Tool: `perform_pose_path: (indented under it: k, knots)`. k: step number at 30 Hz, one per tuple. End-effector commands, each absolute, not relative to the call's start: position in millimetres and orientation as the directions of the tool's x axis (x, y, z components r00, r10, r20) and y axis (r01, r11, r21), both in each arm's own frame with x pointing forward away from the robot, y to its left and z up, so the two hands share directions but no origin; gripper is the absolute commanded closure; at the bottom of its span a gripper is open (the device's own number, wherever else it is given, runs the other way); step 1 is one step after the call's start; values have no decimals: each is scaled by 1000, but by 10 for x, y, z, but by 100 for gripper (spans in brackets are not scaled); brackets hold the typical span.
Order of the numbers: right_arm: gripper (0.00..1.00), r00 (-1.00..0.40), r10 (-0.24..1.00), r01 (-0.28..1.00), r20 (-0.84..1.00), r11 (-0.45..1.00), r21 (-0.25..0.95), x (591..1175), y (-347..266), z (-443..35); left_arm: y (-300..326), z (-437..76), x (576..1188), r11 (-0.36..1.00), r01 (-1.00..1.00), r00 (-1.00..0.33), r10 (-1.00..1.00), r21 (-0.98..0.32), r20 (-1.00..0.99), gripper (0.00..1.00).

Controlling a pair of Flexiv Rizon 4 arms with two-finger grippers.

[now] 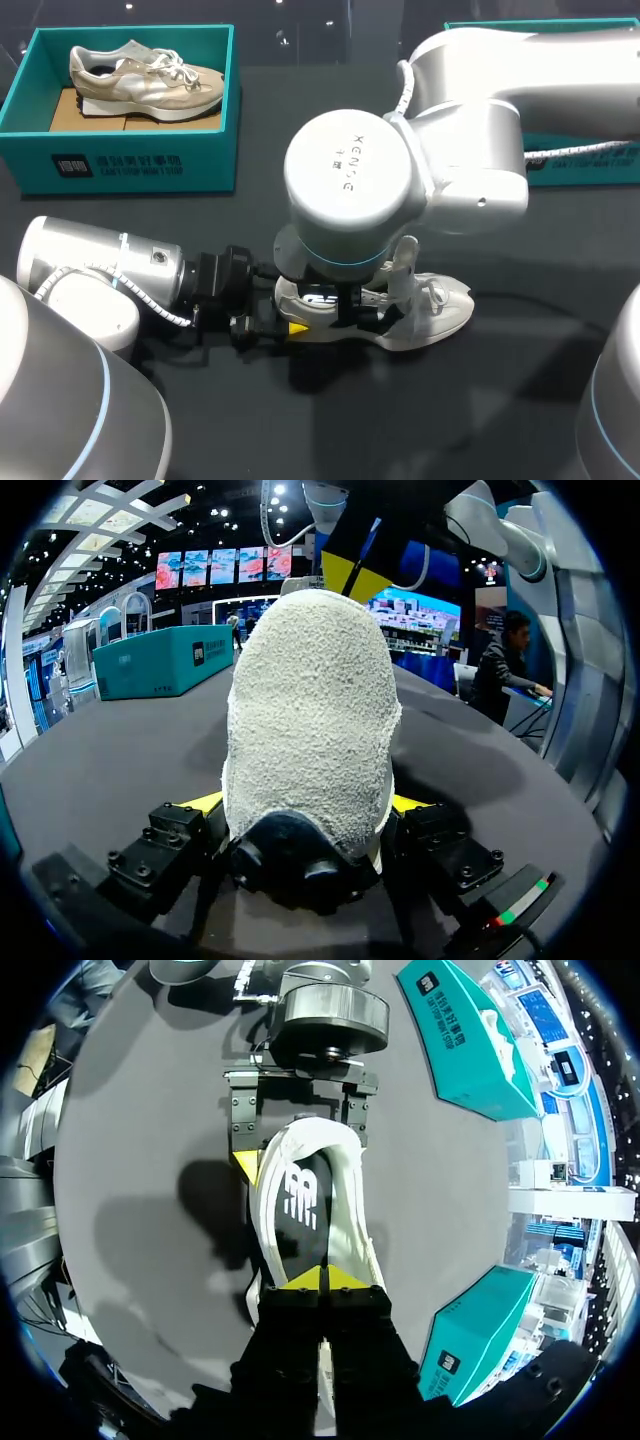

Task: Take the shoe out of the shoebox, open the shoe tongue, remove and reinsert the insole, then place the shoe into the shoebox

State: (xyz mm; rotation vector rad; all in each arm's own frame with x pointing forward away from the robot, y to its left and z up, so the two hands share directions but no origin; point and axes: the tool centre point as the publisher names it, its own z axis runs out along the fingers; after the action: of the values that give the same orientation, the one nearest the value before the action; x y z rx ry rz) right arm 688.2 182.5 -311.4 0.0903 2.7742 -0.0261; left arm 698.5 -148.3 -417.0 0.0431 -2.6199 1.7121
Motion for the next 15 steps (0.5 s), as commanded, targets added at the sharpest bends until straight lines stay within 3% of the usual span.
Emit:
perform_pose_path:
  k: [1, 15]
  knots:
    - [100, -939, 49, 48, -342, 999, 10, 6970, 1820, -3277, -1469, -4214, 6994, 404, -29, -1000, -17, -914, 24, 100]
    - [100, -954, 27, 25, -300, 1000, 10, 7125, 1943, -3529, -1469, -4214, 6994, 404, -29, -1000, -17, -914, 24, 100]
